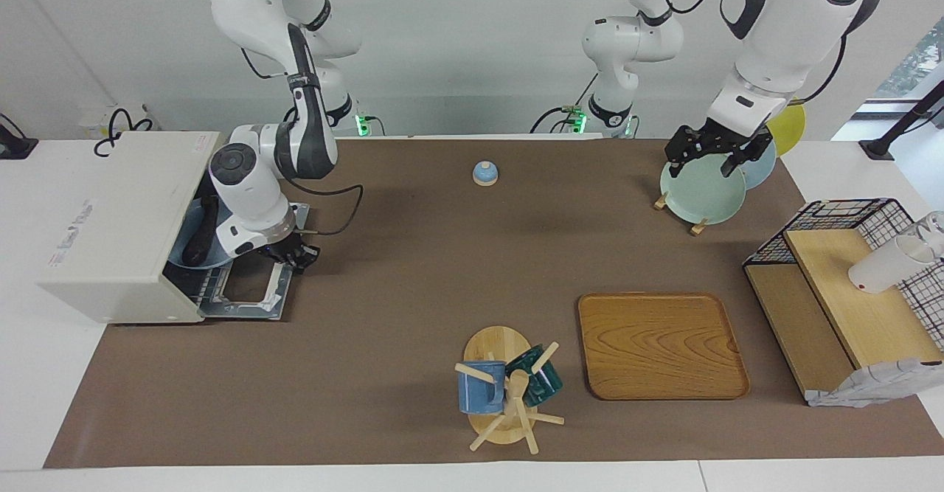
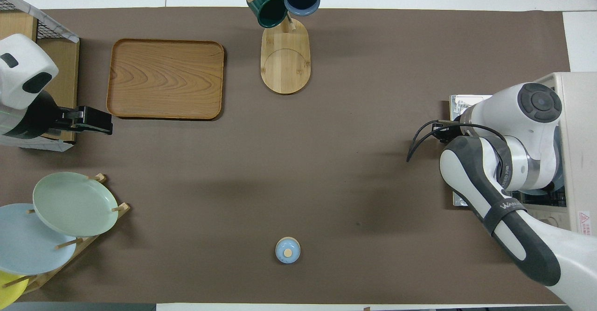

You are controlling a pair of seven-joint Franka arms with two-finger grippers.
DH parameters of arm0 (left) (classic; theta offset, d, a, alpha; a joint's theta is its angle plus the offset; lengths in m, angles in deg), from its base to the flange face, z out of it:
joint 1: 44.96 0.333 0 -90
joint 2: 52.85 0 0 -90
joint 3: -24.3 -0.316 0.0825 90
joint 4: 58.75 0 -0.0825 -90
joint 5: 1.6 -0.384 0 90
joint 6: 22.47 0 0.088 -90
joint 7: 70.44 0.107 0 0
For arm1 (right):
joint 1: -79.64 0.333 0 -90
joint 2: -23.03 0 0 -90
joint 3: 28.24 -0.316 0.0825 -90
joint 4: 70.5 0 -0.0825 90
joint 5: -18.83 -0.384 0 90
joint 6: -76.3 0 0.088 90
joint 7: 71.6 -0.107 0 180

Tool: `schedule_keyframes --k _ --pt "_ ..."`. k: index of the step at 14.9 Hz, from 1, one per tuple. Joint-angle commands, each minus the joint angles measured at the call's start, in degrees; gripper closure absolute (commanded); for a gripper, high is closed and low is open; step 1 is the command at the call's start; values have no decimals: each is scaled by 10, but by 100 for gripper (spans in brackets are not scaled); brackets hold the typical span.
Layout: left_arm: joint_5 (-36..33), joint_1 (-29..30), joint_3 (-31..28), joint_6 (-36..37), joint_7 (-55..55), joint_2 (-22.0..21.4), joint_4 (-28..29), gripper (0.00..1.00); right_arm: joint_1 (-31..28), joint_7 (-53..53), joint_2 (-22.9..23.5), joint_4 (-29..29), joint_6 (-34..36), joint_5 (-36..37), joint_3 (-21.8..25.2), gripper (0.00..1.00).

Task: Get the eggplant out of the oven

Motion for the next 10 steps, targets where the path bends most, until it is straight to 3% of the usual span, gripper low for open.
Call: schedule_keyframes --k 1,3,5,7,10 --pt "-1 3 0 11 3 -3 -5 0 21 -27 -13 57 88 4 6 100" --pt "-1 3 0 11 3 -3 -5 0 15 -28 -37 67 135 9 9 63" --pt "-1 3 0 12 3 -3 -5 0 3 -26 -61 67 180 26 12 39" --pt "-1 3 0 12 3 -3 -5 0 -8 -26 -69 61 203 71 11 36" --pt "-1 3 0 11 3 -2 -5 0 -41 8 -78 41 199 76 11 37"
